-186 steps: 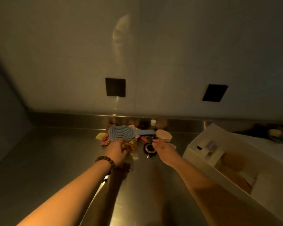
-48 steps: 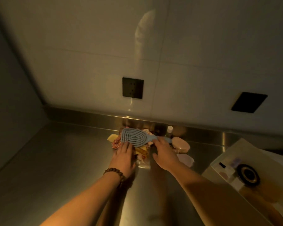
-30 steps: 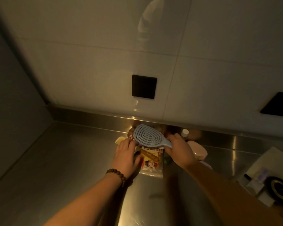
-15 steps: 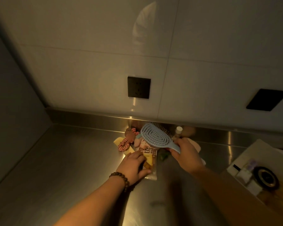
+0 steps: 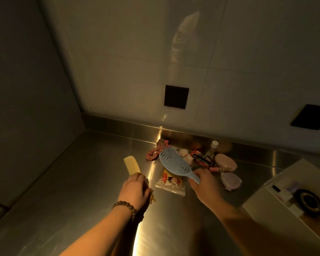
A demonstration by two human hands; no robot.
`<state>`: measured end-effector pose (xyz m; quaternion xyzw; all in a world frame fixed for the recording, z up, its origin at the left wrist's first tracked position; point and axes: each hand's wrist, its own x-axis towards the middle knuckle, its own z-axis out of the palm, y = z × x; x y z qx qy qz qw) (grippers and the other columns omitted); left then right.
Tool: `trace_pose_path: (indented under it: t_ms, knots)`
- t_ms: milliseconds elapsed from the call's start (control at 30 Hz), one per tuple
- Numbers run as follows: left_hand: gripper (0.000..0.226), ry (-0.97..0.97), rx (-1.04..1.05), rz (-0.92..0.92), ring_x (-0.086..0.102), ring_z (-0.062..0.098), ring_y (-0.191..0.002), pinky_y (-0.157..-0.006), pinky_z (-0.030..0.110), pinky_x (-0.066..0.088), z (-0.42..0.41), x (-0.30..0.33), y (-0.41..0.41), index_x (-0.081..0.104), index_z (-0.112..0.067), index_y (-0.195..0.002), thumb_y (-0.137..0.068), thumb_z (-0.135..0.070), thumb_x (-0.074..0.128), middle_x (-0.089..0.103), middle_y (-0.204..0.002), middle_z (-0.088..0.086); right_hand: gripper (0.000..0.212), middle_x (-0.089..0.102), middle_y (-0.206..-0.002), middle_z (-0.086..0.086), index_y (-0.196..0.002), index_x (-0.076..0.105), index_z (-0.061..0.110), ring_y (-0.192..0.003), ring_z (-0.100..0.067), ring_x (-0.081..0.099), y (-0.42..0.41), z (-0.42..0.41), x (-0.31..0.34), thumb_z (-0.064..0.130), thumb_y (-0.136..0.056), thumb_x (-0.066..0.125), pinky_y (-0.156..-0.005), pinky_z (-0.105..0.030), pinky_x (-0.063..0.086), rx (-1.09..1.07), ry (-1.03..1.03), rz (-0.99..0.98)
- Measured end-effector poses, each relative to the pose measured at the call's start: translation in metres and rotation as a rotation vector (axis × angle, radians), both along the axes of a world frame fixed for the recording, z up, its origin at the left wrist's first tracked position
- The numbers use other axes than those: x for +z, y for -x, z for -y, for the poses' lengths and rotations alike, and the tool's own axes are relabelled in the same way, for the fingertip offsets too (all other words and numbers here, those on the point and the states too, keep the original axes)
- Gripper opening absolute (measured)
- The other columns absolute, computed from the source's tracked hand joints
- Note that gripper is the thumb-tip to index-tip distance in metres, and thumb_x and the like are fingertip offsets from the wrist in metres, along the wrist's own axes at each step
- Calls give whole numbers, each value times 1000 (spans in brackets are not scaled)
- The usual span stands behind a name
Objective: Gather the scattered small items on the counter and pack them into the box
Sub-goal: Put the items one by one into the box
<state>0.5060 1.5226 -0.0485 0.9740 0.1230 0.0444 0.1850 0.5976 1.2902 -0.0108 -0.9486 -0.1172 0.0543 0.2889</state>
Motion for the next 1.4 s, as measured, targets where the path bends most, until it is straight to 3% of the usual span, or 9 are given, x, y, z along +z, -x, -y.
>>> trace_pose_path:
  t_ms: [167,300,467,700,833,1133,1233,1333,1400]
  knots:
    - [79,12,163,-186,43,22,-120,-106,37,37,9,-3,-11,45,-8,-131,-75,-61,59,41,-133,5,20,56,-106,-1,-107,61,17,-86,-13,56,10,-4,0,28,-89,62,-70,-24,43,-28,-29,-3]
    - [68,74,187,-200,36,25,-126,-108,34,34,15,-4,-13,41,-3,-132,-77,-38,62,35,-136,11,18,54,-102,-1,-104,61,17,-80,-10,53,17,-3,0,28,-89,62,-61,-17,37,-29,-26,2]
    - [71,93,185,-258,35,28,-129,-106,35,38,2,-2,3,35,-6,-136,-77,-32,65,26,-143,12,19,54,-98,2,-105,61,17,-75,-6,53,23,-3,1,27,-89,63,-56,-13,37,-44,-59,-7]
    - [35,122,194,-117,56,19,-99,-86,26,45,-30,-8,36,45,-22,-129,-95,-21,38,53,-123,6,21,55,-104,-1,-107,61,15,-76,-7,53,33,-9,2,25,-89,63,-54,-11,34,-50,-55,-19]
    - [21,91,236,-36,56,14,-85,-77,24,47,-41,-6,44,54,-27,-110,-92,-20,44,58,-106,2,21,53,-102,1,-107,61,15,-74,-4,53,43,-17,0,25,-89,64,-54,-9,34,-28,-53,-19]
    - [24,143,216,-101,50,19,-99,-87,24,41,-33,5,43,62,-6,-109,-95,-15,45,51,-108,8,21,54,-104,0,-108,62,15,-74,-4,51,59,-28,9,24,-89,63,-54,-10,33,-14,-75,18]
    - [15,249,181,-11,50,16,-88,-84,25,44,-18,30,38,58,-9,-103,-92,-13,49,50,-107,7,20,57,-104,-2,-107,62,16,-80,-9,55,55,-16,29,24,-89,63,-60,-16,40,-24,-81,55]
    - [13,311,109,92,51,18,-88,-79,28,44,4,67,22,55,-11,-99,-87,-14,57,51,-103,6,17,60,-98,-2,-103,63,16,-83,-15,59,48,7,56,24,-88,63,-71,-34,53,-87,-130,120]
    - [14,345,49,167,51,16,-82,-71,27,40,24,94,7,55,-13,-98,-86,-15,58,53,-95,3,17,58,-95,2,-102,64,16,-84,-14,57,42,30,73,24,-86,65,-68,-29,48,-146,-137,204]
